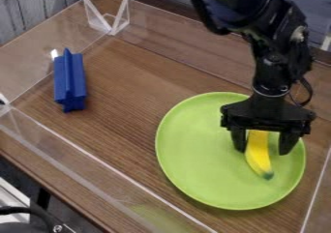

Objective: Remove the banana from inside the green plate and put it on the table

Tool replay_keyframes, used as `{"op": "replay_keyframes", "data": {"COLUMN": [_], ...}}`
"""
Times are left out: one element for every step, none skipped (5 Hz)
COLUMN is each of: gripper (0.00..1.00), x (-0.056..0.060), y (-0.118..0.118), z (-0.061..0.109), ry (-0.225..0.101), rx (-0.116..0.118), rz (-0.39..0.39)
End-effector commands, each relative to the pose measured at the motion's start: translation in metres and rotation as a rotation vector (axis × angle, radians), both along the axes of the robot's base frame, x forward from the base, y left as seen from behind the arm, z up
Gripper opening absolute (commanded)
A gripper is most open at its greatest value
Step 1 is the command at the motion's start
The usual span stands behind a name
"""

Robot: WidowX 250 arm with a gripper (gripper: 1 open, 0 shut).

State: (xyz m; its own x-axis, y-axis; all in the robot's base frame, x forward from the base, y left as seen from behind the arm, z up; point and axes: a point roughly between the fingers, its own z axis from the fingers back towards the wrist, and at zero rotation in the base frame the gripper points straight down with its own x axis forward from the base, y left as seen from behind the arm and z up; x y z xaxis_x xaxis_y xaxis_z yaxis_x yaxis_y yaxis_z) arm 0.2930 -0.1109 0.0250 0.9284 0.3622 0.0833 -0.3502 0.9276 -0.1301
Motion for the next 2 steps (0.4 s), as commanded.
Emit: {"op": "replay_keyframes", "data": {"gripper": [1.0, 0.0], "x": [0.0024, 0.0024], "y": [-0.005, -0.0056], "z": [0.0, -0.0038], "ry": [-0.025, -0.026], "rx": [-0.016, -0.022], "rz": [0.006, 0.019]}}
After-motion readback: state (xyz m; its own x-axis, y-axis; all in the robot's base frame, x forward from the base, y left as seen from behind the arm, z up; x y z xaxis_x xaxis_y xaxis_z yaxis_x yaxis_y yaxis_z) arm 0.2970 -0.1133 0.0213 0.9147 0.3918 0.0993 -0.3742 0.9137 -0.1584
